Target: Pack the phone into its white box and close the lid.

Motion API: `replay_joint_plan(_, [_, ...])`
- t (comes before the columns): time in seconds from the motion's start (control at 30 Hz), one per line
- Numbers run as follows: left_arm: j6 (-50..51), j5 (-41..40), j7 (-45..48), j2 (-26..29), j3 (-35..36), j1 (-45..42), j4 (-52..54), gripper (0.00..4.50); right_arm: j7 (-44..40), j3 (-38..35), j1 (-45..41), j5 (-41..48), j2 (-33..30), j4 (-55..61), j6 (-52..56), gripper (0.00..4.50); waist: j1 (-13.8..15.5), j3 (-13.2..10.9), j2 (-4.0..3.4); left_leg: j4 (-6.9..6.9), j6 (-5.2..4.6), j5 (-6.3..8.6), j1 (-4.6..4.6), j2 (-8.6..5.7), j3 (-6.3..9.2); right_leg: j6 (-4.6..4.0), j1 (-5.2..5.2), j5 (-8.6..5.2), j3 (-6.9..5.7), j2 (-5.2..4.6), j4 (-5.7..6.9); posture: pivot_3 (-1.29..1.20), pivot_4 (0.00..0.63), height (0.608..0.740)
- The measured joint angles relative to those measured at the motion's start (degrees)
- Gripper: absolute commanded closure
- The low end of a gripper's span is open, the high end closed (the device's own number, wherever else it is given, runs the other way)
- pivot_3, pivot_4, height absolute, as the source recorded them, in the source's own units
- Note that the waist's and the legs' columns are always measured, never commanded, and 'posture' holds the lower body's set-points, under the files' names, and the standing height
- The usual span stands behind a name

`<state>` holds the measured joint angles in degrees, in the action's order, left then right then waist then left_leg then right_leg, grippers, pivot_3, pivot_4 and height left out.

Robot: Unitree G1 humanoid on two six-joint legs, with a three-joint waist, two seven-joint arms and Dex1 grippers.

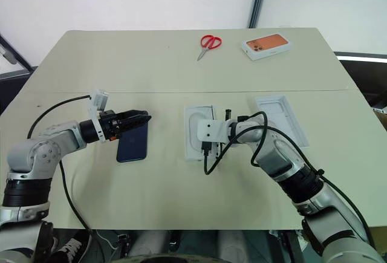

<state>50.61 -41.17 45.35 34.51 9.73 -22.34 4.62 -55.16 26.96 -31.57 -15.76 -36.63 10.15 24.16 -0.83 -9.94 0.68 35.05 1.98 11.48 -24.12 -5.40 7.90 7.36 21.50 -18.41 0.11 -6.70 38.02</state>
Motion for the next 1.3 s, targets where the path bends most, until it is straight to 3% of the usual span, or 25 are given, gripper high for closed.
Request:
replay_joint_plan(0.3, [0.0, 0.72, -0.43, -0.85, -0.1, -0.03, 0.0, 2.03, -2.01, 0.07, 0.39, -1.97, -1.54, 2.45, 1.8, 4.48, 0.24, 0.01, 0.01, 0.03, 0.0, 0.0, 0.0, -0.03, 0.03, 0.0, -0.06, 0.0, -0.05, -0.03, -0.03, 0.0, 0.15, 0.74])
replay_joint_plan(0.93, [0.49, 0.53, -1.75, -1.54, 0.0, -0.4, -0.07, 2.03, 0.89, -3.5, -1.31, 2.57, 5.16, 0.48, 4.13, 4.48, -0.06, 0.0, 0.01, -0.01, 0.0, 0.0, 0.0, -0.01, 0.03, 0.0, 0.0, 0.0, -0.04, -0.02, -0.01, 0.0, 0.15, 0.74])
replay_joint_plan(1.3, [3.05, -0.8, -1.88, -0.38, 0.87, -0.55, -1.91, 2.03, 3.83, -2.35, 1.01, 2.35, 5.84, -4.65, -1.13, 4.48, -0.18, 0.0, 0.01, -0.01, 0.0, 0.0, 0.04, 0.0, 0.03, 0.0, -0.03, 0.0, -0.04, 0.01, 0.01, 0.0, 0.15, 0.74])
